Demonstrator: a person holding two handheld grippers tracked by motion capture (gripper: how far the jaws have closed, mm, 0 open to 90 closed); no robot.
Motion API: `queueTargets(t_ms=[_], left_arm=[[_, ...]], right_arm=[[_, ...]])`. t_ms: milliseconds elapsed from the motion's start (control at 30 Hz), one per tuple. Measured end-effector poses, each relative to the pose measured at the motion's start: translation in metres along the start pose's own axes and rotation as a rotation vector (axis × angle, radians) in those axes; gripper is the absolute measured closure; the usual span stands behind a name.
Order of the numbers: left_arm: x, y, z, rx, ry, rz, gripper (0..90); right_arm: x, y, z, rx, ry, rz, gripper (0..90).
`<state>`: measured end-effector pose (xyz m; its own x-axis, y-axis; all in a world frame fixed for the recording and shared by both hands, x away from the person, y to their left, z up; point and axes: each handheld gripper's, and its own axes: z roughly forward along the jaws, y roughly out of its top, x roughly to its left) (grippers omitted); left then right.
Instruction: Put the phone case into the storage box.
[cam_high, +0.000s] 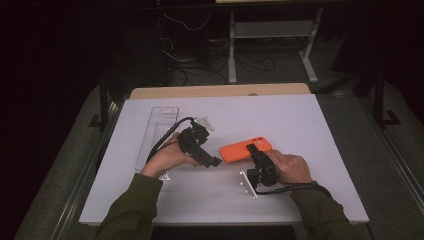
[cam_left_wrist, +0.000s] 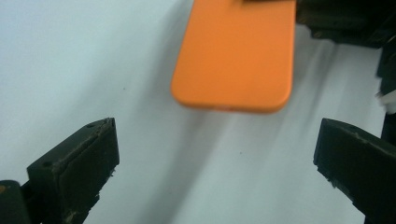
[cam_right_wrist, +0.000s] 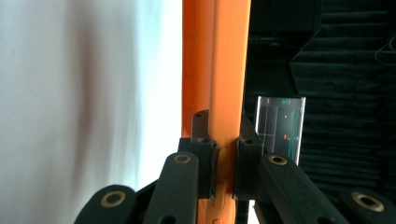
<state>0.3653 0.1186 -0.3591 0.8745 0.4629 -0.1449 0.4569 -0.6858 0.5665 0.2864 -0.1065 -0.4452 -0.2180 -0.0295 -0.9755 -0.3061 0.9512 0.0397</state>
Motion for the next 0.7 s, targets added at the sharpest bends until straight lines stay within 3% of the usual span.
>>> queueTargets(t_ms=[100,267,533,700], left_arm=[[0.0,-0.003,0.001,0.0,-0.001,-0.007,0.0],[0.0,-0.007,0.002,0.005,0.005,0.008,0.0],[0.001,-0.009,0.001,-0.01,0.026,0.02,0.0],[0.004,-0.01,-0.001,-0.015,0.041,0.028,0.0]], right_arm=[[-0.003,-0.003,-0.003,0.008,0.022,0.006,80.4],[-0.007,-0.007,-0.004,0.024,0.047,0.052,80.4],[-0.014,-0.011,0.001,0.026,0.048,0.124,80.4],[-0.016,-0.011,0.003,0.03,0.081,0.178,80.4]])
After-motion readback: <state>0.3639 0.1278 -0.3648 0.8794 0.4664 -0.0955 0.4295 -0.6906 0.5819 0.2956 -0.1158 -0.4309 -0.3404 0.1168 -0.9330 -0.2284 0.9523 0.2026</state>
